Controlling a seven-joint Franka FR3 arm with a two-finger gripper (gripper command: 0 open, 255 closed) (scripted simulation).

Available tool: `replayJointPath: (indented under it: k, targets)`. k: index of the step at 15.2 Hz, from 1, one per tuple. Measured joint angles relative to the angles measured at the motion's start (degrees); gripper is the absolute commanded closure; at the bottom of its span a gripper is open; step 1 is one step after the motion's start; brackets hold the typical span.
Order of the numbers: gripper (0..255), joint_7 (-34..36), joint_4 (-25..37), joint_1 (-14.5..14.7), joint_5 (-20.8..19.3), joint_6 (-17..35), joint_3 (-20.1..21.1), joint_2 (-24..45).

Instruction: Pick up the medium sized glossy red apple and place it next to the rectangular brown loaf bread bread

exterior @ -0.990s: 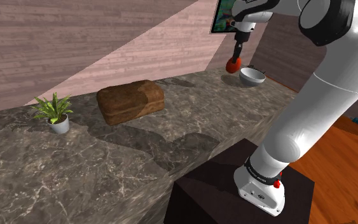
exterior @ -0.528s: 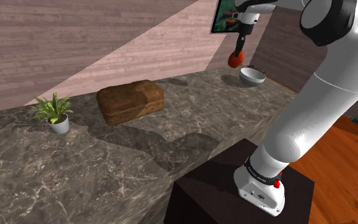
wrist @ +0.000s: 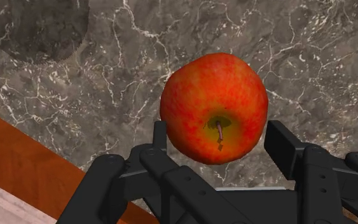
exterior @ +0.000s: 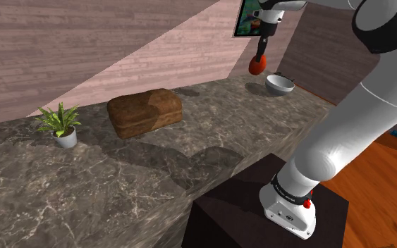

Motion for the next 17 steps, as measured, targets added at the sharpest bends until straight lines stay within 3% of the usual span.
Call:
replayJointPath:
  k: [7,17]
  targets:
    - [255,11.59,-8.36,3.31,-3.16,-0.52,7.09,-8.53]
    - [255,26.55,-14.60,7.98,-2.17,-2.09,17.50,-14.69]
